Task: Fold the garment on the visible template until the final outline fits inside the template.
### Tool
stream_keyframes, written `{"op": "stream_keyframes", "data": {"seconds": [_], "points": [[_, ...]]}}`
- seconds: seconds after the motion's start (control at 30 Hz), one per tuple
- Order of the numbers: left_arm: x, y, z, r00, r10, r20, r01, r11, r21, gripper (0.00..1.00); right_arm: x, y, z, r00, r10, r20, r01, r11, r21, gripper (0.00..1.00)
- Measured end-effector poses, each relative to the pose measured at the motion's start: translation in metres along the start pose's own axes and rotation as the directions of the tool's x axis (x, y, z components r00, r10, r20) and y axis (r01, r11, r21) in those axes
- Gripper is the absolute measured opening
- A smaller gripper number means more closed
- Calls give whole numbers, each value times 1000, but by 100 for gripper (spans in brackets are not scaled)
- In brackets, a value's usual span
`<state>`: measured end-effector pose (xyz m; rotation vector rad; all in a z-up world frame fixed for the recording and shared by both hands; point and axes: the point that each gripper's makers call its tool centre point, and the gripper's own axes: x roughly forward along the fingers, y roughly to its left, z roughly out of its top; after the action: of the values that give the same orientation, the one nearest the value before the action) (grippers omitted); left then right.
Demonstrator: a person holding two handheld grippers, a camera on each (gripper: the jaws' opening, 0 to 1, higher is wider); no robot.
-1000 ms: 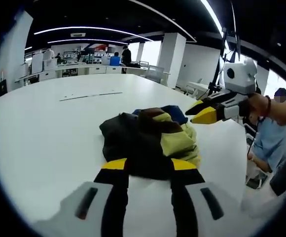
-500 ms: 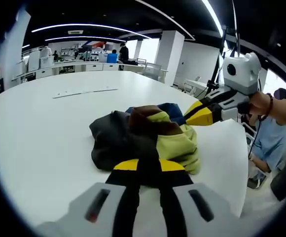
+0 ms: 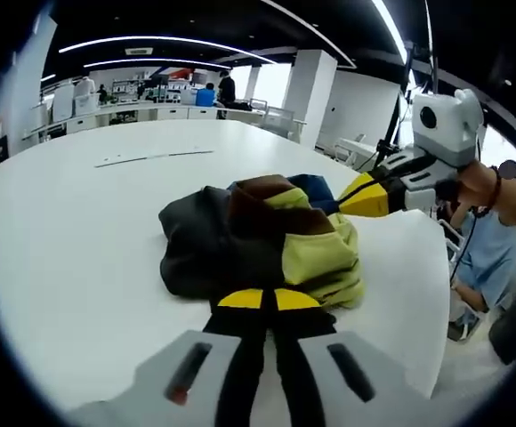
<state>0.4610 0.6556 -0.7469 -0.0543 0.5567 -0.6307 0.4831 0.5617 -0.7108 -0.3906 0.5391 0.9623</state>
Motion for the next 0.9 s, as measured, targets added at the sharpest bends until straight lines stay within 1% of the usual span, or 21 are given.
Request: {"op": "stream_keyframes", "data": {"seconds": [0.17,0.3,0.4,0.53,0.7,0.8,0.9], "points": [[-9,0,7,1000,16,11,-16,1000,12,0,-6,-5,5,1000,-24,13,24,1000,11,0],[-19,3,18,999,29,42,-29,1000,5,0,-15,-10,15,998,-50,34,49,999,20,0],[-28,6,29,997,43,66,-43,999,-5,0,-21,-16,21,996,-70,52,68,997,31,0],[-39,11,50,991,70,117,-68,998,-20,0,-28,-24,32,993,-86,86,81,995,54,0],[-50,22,79,978,101,184,-97,995,-30,0,-34,-35,42,988,-104,113,95,992,77,0],[-53,26,92,972,109,206,-105,994,-30,0,-36,-40,48,986,-115,119,106,992,73,0],[-58,35,111,963,121,242,-118,993,-26,0,-41,-48,58,982,-133,133,126,990,59,0]]}}
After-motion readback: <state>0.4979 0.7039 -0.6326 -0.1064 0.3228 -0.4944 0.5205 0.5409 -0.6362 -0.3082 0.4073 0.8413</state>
